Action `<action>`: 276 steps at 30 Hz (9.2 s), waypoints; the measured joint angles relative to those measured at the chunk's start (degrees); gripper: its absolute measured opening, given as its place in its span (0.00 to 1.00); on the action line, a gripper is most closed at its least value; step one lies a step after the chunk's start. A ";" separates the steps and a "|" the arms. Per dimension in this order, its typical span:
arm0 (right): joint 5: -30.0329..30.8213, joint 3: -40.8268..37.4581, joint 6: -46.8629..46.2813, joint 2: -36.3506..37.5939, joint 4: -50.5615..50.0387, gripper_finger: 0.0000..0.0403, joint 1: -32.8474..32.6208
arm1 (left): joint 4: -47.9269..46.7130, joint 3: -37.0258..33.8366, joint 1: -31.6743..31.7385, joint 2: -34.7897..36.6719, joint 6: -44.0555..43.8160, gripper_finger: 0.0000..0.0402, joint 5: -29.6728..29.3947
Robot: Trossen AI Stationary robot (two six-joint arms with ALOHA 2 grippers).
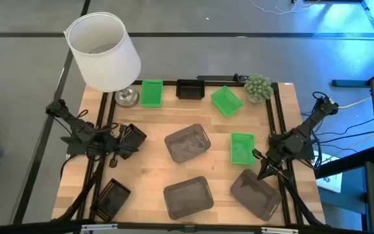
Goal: Stack baskets by color
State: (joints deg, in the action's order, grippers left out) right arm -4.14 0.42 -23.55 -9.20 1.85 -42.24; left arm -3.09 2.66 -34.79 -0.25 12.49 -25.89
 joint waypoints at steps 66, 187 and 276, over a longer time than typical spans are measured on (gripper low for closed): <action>45.06 28.79 3.92 -16.48 -19.44 0.00 0.07 | 0.00 0.00 0.00 0.00 0.00 0.00 0.00; -1.03 86.32 10.40 -99.74 -47.75 0.01 24.16 | -31.19 39.74 0.00 -37.68 -25.40 0.00 -9.79; 6.06 102.38 46.13 -102.95 -67.78 0.00 49.75 | -30.88 39.74 -0.02 -37.68 -25.40 0.00 -11.13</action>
State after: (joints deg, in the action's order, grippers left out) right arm 1.92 102.80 22.58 -112.15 -65.94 7.51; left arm -33.98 42.39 -34.81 -37.93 -12.91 -37.02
